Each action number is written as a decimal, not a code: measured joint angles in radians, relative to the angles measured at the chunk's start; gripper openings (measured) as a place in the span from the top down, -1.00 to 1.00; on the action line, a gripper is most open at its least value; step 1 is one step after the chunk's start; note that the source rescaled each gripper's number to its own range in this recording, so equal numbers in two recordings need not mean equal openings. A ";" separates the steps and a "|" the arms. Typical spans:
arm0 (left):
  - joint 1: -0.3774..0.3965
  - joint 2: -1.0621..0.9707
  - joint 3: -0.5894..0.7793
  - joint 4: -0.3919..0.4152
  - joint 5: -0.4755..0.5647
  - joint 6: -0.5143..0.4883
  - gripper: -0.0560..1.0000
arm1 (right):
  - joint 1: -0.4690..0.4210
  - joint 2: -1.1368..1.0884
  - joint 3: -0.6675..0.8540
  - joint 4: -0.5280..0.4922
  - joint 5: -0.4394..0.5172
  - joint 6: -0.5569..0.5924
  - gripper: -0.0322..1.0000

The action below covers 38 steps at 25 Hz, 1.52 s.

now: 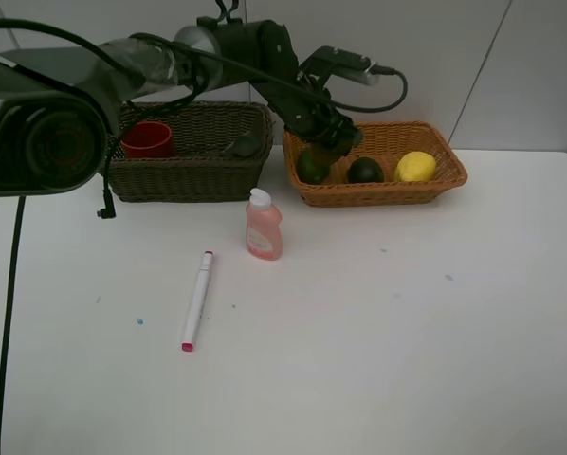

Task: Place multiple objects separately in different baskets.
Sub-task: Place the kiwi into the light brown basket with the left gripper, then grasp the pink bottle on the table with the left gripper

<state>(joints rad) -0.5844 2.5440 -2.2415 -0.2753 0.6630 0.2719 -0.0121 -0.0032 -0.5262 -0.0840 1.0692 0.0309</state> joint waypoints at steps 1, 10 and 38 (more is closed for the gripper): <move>0.000 0.000 0.000 0.000 0.000 0.000 -0.41 | 0.000 0.000 0.000 0.000 0.000 0.000 -0.98; -0.001 0.000 0.000 -0.005 -0.023 0.000 -0.41 | 0.000 0.000 0.000 0.000 0.000 0.000 -0.98; -0.001 -0.006 0.000 -0.027 -0.062 -0.070 -0.99 | 0.000 0.000 0.000 0.000 0.000 0.000 -0.98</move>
<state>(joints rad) -0.5855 2.5379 -2.2415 -0.3021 0.6008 0.2017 -0.0121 -0.0032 -0.5262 -0.0840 1.0692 0.0309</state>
